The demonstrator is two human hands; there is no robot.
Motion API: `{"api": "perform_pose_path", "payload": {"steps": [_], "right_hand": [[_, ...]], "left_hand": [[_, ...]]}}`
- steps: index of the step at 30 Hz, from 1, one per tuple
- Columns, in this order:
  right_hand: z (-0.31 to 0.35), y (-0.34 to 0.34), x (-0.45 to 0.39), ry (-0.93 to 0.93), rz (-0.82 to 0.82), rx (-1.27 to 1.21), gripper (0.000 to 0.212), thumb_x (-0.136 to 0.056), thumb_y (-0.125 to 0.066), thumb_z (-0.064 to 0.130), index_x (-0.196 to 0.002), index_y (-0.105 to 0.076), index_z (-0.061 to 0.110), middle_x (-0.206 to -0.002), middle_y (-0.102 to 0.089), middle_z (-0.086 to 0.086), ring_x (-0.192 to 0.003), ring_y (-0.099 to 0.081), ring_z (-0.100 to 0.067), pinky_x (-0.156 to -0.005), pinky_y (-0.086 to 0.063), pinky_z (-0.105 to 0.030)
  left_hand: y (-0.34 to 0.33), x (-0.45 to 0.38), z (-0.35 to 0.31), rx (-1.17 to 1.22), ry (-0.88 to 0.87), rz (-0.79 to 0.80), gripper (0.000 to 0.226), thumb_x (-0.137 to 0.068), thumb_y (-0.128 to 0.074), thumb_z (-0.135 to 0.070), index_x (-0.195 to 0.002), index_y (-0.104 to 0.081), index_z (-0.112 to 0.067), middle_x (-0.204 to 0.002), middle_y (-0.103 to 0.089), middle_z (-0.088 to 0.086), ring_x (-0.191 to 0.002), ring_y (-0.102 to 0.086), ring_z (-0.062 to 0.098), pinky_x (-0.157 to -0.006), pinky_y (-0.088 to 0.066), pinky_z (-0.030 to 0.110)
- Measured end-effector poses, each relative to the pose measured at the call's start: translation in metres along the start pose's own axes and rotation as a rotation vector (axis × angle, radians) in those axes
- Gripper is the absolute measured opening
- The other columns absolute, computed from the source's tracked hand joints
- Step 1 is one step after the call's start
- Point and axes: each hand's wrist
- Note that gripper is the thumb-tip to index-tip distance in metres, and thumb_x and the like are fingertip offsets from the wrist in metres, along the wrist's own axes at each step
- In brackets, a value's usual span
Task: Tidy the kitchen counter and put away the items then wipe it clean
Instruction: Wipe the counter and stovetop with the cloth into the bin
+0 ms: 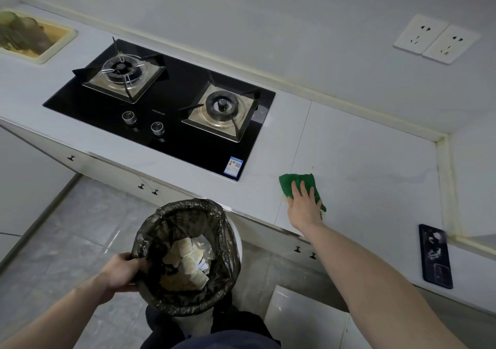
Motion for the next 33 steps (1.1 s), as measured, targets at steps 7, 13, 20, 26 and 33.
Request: {"api": "perform_pose_path", "payload": {"steps": [7,13,20,26,33], "right_hand": [[-0.009,0.03,0.006,-0.192,-0.333,-0.653,0.043,-0.109,-0.032,0.029,-0.148,-0.045,0.017,-0.127,-0.066,-0.013,-0.106,-0.064,-0.033,-0.088,-0.055,-0.043],[-0.034,0.093,-0.017,-0.326,-0.615,-0.912,0.041,-0.109,-0.034,0.028,-0.144,-0.049,0.013,-0.134,-0.063,-0.015,-0.12,-0.06,-0.035,-0.102,-0.049,-0.042],[-0.057,0.121,-0.057,-0.269,-0.679,-0.659,0.044,-0.109,-0.033,0.025,-0.151,-0.043,0.016,-0.141,-0.058,-0.009,-0.124,-0.058,-0.032,-0.102,-0.047,-0.042],[-0.075,0.079,-0.093,-0.155,-0.386,-0.316,0.049,-0.107,-0.031,0.023,-0.156,-0.033,0.021,-0.146,-0.051,-0.01,-0.125,-0.052,-0.035,-0.101,-0.048,-0.051],[-0.032,0.034,-0.095,-0.075,-0.035,-0.131,0.053,-0.109,-0.031,0.029,-0.161,-0.021,0.024,-0.169,-0.013,-0.005,-0.155,-0.009,-0.036,-0.119,-0.019,-0.066]], "left_hand": [[0.006,-0.003,-0.001,-0.009,0.005,0.012,0.015,-0.087,-0.069,-0.007,-0.101,-0.073,-0.003,-0.089,-0.078,0.016,-0.083,-0.075,0.034,-0.064,-0.062,0.036],[0.01,-0.007,-0.004,-0.022,0.016,-0.008,0.016,-0.085,-0.071,-0.006,-0.101,-0.072,-0.002,-0.09,-0.077,0.018,-0.084,-0.074,0.036,-0.061,-0.061,0.035],[0.009,-0.008,-0.002,-0.006,0.03,0.0,0.017,-0.085,-0.071,-0.004,-0.102,-0.072,-0.001,-0.089,-0.078,0.018,-0.085,-0.075,0.037,-0.067,-0.063,0.039],[0.006,-0.006,0.0,0.009,0.034,-0.021,0.015,-0.087,-0.072,-0.007,-0.1,-0.072,-0.001,-0.08,-0.076,0.015,-0.072,-0.072,0.031,-0.064,-0.063,0.039],[0.006,-0.011,0.013,0.042,0.049,-0.065,0.018,-0.088,-0.075,-0.016,-0.097,-0.073,-0.001,-0.078,-0.076,0.014,-0.064,-0.07,0.025,-0.059,-0.06,0.036]]}}
Point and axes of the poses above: each hand's wrist, its own x-axis away from the middle knuckle, its own y-axis out of the back of the hand, z = x × y
